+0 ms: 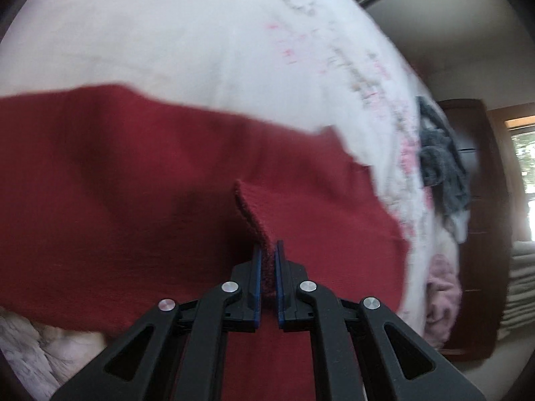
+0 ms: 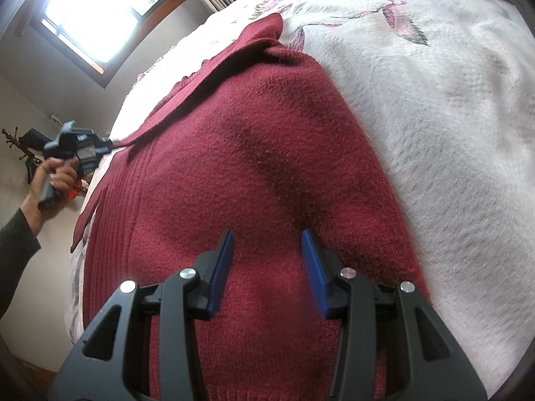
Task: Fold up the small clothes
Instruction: 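Fold the held sleeve across the sweater body with the left tool and release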
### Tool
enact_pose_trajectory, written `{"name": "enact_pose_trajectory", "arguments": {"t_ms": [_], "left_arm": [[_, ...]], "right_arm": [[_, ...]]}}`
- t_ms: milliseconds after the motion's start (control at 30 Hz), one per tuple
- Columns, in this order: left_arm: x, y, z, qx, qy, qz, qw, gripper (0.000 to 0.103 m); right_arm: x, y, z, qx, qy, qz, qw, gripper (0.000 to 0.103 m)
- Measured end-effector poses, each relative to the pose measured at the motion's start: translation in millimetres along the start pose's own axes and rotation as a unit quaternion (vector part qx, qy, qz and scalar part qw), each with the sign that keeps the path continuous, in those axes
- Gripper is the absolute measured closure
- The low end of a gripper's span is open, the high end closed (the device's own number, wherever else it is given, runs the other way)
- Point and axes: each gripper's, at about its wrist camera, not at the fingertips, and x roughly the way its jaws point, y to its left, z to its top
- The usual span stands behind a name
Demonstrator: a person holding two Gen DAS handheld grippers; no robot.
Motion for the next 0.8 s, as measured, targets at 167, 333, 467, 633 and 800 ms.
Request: {"name": "enact_pose_trajectory", "arguments": {"t_ms": [167, 333, 467, 633, 800], "left_arm": [[-30, 1, -14, -0.017, -0.080, 0.076, 0.9937, 0.087], [-15, -38, -26, 0.035, -0.052, -0.009, 0.9980, 0.076], [22, -41, -23, 0.032, -0.025, -0.002, 0.9992, 0.075], [30, -11, -22, 0.003, -0.017, 0.024, 0.9995, 0.099], [-12, 14, -29, -0.022, -0.041, -0.010, 0.9989, 0.074]], "right_arm": [[0, 0, 0, 0.000, 0.000, 0.001, 1.000, 0.061], [1, 0, 0, 0.000, 0.000, 0.001, 1.000, 0.061], [0, 1, 0, -0.002, 0.000, 0.000, 1.000, 0.061], [1, 1, -1, -0.003, 0.001, 0.000, 1.000, 0.060], [1, 3, 0, -0.007, 0.001, -0.003, 1.000, 0.060]]}}
